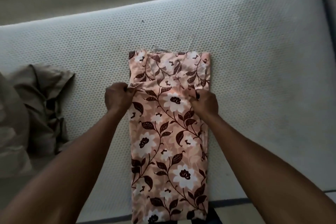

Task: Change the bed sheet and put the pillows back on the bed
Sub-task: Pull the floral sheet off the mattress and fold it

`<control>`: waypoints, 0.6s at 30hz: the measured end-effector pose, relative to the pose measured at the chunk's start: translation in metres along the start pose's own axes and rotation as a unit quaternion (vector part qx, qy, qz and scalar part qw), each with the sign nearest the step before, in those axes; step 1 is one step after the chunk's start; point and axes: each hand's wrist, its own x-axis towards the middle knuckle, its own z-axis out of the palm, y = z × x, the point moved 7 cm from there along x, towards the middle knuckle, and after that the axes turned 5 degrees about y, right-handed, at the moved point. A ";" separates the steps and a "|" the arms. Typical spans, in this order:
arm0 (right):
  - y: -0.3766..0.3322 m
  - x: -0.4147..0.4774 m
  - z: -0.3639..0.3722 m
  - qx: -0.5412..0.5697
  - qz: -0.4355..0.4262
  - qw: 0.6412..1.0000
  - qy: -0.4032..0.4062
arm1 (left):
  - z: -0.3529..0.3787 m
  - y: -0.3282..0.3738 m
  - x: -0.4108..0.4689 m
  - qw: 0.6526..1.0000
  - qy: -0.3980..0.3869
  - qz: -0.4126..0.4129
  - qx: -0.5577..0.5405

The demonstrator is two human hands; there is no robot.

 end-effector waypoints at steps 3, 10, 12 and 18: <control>-0.014 0.015 -0.027 0.007 -0.012 0.999 0.041 | -0.022 0.034 0.016 0.998 0.025 0.057 -0.021; -0.044 0.088 -0.064 0.038 0.001 0.990 0.137 | -0.028 0.083 0.071 0.982 0.056 0.010 -0.182; -0.029 0.087 -0.049 0.026 0.057 0.992 0.110 | -0.008 0.078 0.061 0.989 0.006 -0.005 -0.148; 0.037 -0.003 0.000 0.007 0.128 0.990 0.053 | 0.055 -0.013 -0.053 0.988 -0.133 -0.058 -0.051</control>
